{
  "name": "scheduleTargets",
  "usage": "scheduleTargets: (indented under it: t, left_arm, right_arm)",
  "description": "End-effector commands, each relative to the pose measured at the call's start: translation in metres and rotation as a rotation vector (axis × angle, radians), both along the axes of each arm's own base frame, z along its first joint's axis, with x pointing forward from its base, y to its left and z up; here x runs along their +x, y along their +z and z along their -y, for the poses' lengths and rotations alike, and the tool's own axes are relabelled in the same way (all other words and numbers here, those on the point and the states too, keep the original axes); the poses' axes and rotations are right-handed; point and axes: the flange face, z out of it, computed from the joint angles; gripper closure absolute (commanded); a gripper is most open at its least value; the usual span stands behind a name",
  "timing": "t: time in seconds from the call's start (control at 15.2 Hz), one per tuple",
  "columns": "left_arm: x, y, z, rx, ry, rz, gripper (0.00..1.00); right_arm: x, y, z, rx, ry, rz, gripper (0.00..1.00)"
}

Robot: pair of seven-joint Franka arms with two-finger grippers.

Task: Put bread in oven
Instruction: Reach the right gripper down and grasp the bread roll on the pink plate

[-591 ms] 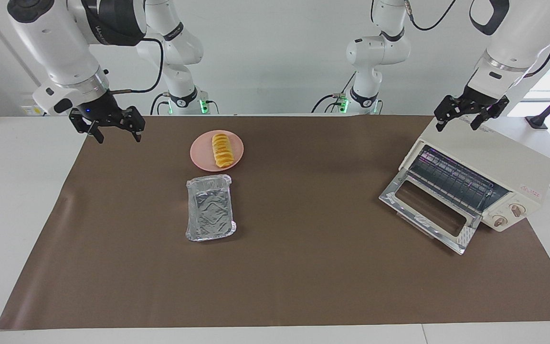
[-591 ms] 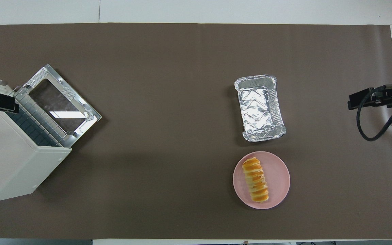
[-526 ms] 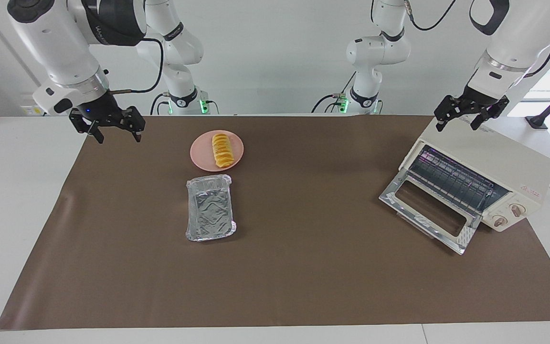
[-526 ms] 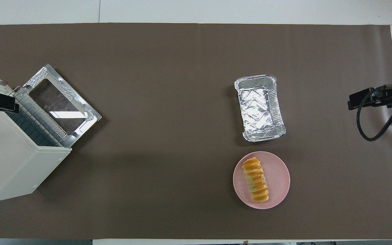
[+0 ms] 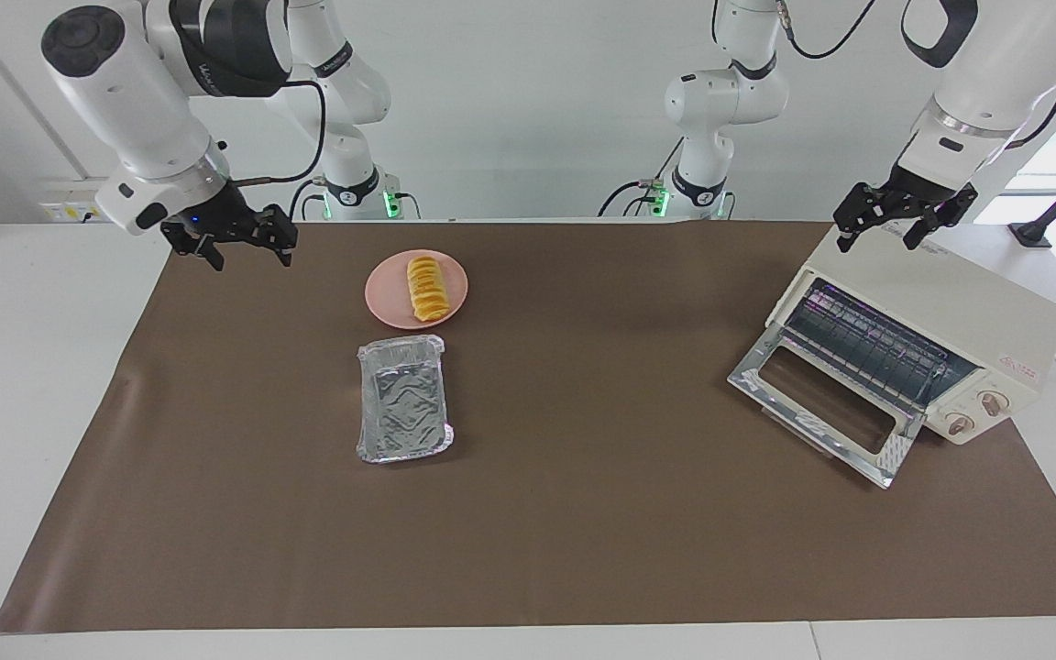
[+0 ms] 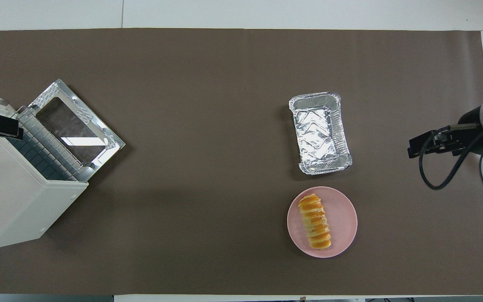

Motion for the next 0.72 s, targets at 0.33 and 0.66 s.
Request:
scheduleTargets:
  t: [0.33, 0.66]
  left_arm:
    - [-0.003, 0.000, -0.002, 0.004, -0.003, 0.010, 0.00]
    - [-0.003, 0.000, -0.002, 0.004, -0.003, 0.010, 0.00]
  right_arm:
    - [-0.105, -0.143, -0.116, -0.009, -0.043, -0.003, 0.01]
    - [-0.128, -0.206, -0.139, -0.009, -0.039, 0.052, 0.02]
